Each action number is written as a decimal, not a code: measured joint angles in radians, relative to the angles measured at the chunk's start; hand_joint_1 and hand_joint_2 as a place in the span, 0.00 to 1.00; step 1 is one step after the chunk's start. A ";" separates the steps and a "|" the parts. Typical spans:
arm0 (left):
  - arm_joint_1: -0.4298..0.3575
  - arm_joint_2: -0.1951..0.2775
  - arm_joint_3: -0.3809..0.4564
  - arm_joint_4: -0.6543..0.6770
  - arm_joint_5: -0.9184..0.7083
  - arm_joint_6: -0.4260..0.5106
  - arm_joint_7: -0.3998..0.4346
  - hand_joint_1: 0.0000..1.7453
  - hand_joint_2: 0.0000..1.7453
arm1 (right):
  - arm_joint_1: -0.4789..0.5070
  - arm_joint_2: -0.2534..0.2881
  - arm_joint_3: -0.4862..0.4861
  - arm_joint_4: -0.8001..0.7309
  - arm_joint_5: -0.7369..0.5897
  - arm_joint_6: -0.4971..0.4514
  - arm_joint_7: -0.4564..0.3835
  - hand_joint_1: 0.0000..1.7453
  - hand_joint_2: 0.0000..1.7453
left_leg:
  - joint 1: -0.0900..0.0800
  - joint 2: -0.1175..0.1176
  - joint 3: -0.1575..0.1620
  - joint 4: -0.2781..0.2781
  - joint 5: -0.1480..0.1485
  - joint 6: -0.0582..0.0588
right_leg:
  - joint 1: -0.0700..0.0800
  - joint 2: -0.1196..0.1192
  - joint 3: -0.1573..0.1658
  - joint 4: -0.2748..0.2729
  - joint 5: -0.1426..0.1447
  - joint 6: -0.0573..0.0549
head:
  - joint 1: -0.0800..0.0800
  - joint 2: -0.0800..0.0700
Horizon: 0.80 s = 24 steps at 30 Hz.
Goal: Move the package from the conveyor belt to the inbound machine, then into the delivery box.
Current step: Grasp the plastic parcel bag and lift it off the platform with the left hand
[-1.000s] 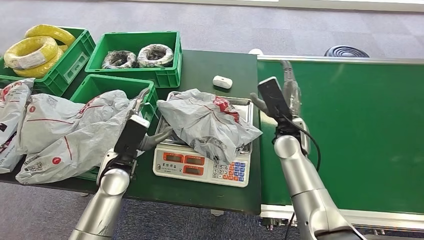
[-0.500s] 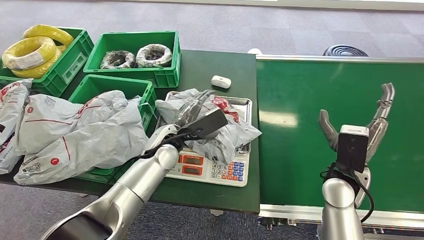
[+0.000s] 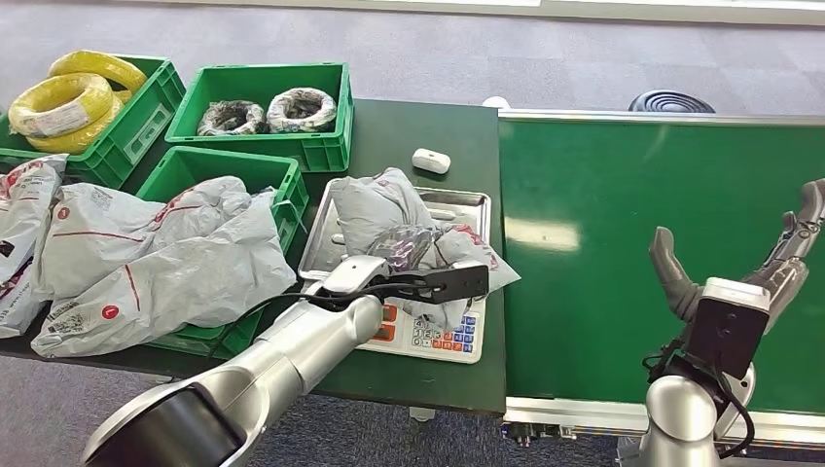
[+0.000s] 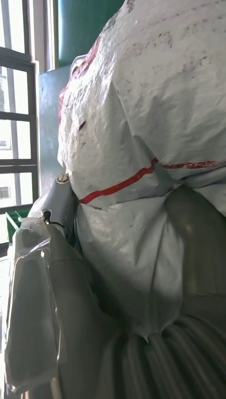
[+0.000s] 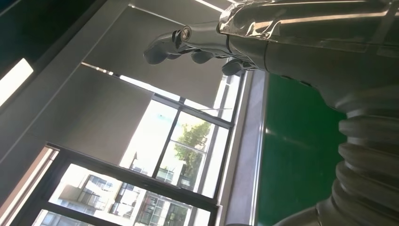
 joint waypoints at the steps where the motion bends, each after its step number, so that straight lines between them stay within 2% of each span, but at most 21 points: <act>1: -0.004 0.000 0.000 0.006 0.003 0.014 -0.006 1.00 1.00 | 0.004 0.002 -0.005 -0.006 0.000 0.001 0.000 0.00 1.00 | 0.000 0.000 0.001 0.000 0.000 0.000 | 0.000 0.000 0.001 0.000 0.000 0.000 | 0.000 0.000; 4: -0.011 0.004 0.003 0.016 0.012 0.075 -0.033 1.00 1.00 | 0.013 0.007 -0.017 -0.022 -0.001 0.002 0.001 0.00 1.00 | 0.000 0.000 0.001 0.000 0.000 0.000 | 0.000 0.000 0.001 0.000 0.000 0.000 | 0.000 0.000; 6: -0.013 0.012 0.016 0.015 0.016 0.157 -0.060 1.00 1.00 | 0.018 0.010 -0.027 -0.033 -0.002 0.004 0.001 0.00 1.00 | 0.000 0.000 0.001 0.000 0.000 0.000 | 0.000 0.000 0.001 0.000 0.000 0.000 | 0.000 0.000; 10: -0.019 0.059 0.091 -0.044 0.017 0.295 -0.110 1.00 1.00 | 0.029 0.021 -0.048 -0.056 0.001 0.017 0.003 0.00 1.00 | 0.000 0.002 0.001 0.000 0.001 0.000 | 0.001 0.001 0.000 0.001 0.001 0.000 | 0.000 0.000; 15: -0.022 0.117 0.203 -0.175 -0.006 0.317 -0.125 1.00 1.00 | 0.039 0.034 -0.064 -0.069 0.007 0.021 0.003 0.00 1.00 | 0.001 0.003 -0.001 0.000 0.001 0.000 | 0.001 0.001 -0.002 0.001 0.001 0.000 | 0.000 0.000; 20: -0.015 0.139 0.250 -0.237 -0.017 0.327 -0.130 1.00 1.00 | 0.039 0.041 -0.068 -0.075 0.007 0.021 0.003 0.00 1.00 | 0.001 0.003 -0.003 0.000 0.001 0.000 | 0.001 0.001 -0.004 0.001 0.000 0.000 | 0.000 0.000; 24: -0.005 0.163 0.288 -0.309 -0.024 0.429 -0.179 1.00 1.00 | 0.042 0.044 -0.075 -0.075 0.001 0.019 -0.002 0.00 1.00 | 0.000 0.003 -0.005 0.000 0.001 0.000 | 0.001 0.001 -0.005 0.001 0.001 0.000 | 0.000 0.000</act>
